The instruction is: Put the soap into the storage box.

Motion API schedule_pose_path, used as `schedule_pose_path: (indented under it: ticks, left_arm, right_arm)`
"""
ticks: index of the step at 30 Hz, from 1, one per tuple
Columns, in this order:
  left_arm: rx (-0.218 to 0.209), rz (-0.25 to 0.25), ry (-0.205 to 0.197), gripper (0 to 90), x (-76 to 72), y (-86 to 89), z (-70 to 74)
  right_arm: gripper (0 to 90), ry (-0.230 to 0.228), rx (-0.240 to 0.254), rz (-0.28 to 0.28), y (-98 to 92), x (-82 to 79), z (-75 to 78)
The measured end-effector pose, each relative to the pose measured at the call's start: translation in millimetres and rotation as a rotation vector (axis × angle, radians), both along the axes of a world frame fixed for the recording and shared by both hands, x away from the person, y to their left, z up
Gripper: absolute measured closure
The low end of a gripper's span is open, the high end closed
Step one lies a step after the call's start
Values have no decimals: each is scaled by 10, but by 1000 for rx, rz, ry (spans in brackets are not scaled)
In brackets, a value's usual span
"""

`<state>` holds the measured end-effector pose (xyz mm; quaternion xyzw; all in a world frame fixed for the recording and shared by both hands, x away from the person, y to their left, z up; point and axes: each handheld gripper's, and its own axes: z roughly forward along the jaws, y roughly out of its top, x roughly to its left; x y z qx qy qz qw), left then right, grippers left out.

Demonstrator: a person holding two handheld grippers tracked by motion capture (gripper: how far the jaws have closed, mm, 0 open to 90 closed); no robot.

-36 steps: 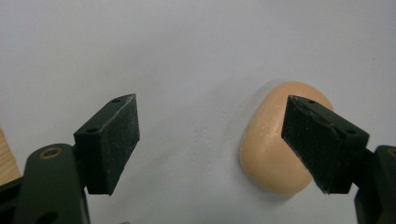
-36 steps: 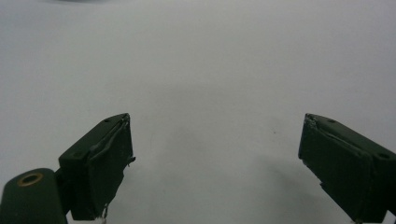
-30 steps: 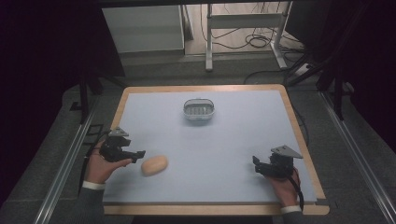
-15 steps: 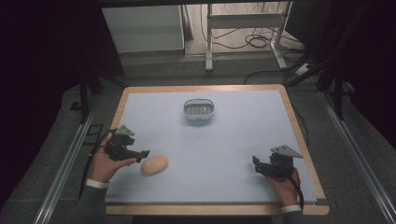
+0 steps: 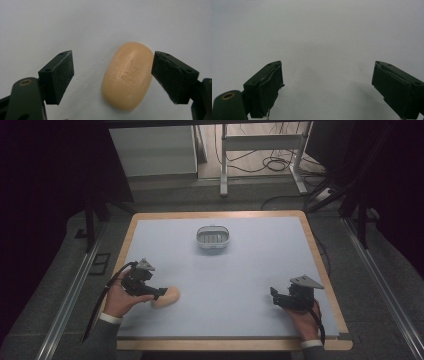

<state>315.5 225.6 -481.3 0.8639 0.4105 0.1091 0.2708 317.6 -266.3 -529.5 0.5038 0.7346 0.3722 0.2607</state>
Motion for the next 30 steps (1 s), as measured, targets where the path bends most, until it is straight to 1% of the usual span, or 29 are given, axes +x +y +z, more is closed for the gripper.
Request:
schedule_pose_path:
  ticks: [8, 11, 19, 24, 25, 30]
  left_arm:
    - [17, -21, 20, 181, -20, -69, -72]
    - [28, -30, 34, 181, -28, -101, -126]
    - [41, -46, 45, 185, -32, -145, -174]
    - [55, -60, 63, 187, -21, -184, -218]
    - [59, -69, 74, 187, -12, -196, -239]
    - [66, -84, 96, 188, 0, -224, -294]
  right_arm:
    - [102, 2, -7, 2, 3, 2, -1]
    - [102, 4, -10, 3, 10, 1, -1]
    - [102, 4, -13, 1, 14, 3, -2]
    - [103, 6, -14, 1, 14, 6, -4]
    - [103, 6, -14, 1, 14, 6, -4]
    - [103, 7, -15, 1, 15, 6, -4]
